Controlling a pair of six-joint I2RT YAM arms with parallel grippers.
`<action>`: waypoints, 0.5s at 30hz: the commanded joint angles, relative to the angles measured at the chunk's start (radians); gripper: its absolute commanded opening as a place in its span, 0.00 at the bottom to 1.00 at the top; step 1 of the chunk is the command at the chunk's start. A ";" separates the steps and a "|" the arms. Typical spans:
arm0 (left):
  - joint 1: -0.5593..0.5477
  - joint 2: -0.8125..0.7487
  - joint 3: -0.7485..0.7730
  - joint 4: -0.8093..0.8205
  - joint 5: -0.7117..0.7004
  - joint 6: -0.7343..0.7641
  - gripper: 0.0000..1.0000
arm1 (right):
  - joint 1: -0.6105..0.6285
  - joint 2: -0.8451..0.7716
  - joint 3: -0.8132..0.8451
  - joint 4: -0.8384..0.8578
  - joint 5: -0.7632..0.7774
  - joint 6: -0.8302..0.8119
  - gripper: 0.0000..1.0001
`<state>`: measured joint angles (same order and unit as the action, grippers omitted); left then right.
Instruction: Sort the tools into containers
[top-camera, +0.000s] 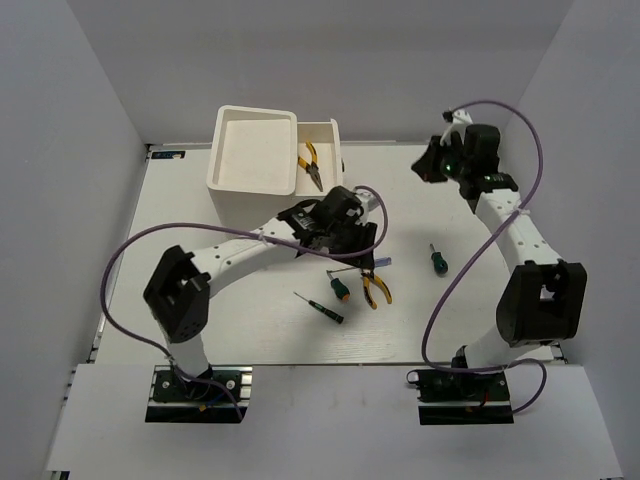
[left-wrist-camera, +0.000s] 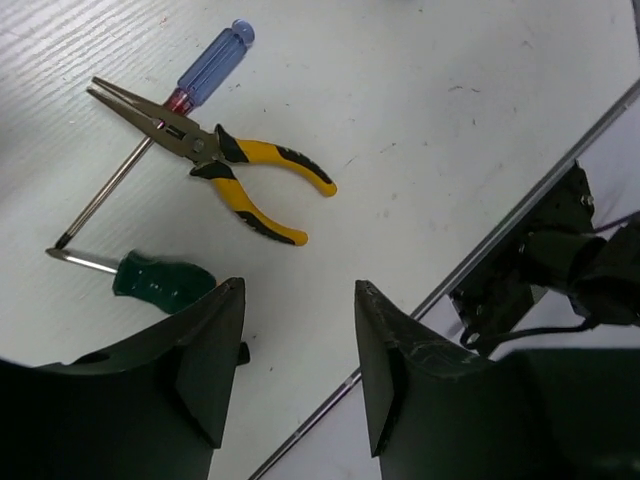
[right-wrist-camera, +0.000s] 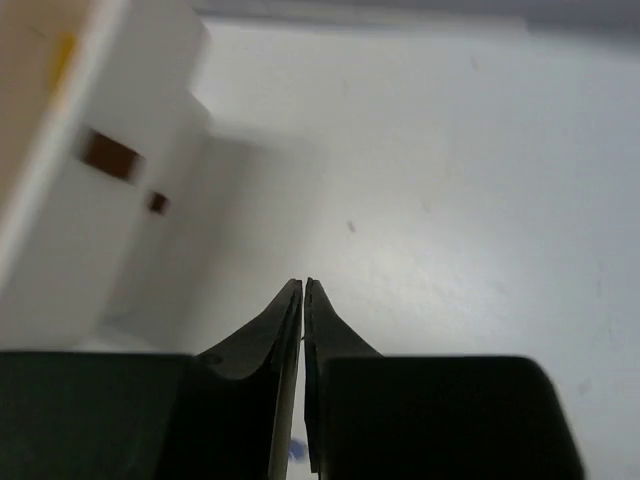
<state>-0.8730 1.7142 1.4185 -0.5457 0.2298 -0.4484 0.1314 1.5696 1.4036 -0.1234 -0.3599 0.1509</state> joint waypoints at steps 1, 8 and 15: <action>-0.027 0.063 0.095 -0.083 -0.076 -0.062 0.59 | -0.053 -0.068 -0.141 -0.076 0.045 -0.060 0.11; -0.058 0.251 0.186 -0.123 -0.116 -0.076 0.60 | -0.119 -0.152 -0.278 -0.065 0.007 -0.017 0.12; -0.080 0.370 0.250 -0.168 -0.150 -0.065 0.59 | -0.197 -0.174 -0.310 -0.059 -0.053 0.015 0.12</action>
<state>-0.9386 2.0960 1.6318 -0.6849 0.1081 -0.5137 -0.0502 1.4147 1.1084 -0.2157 -0.3714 0.1459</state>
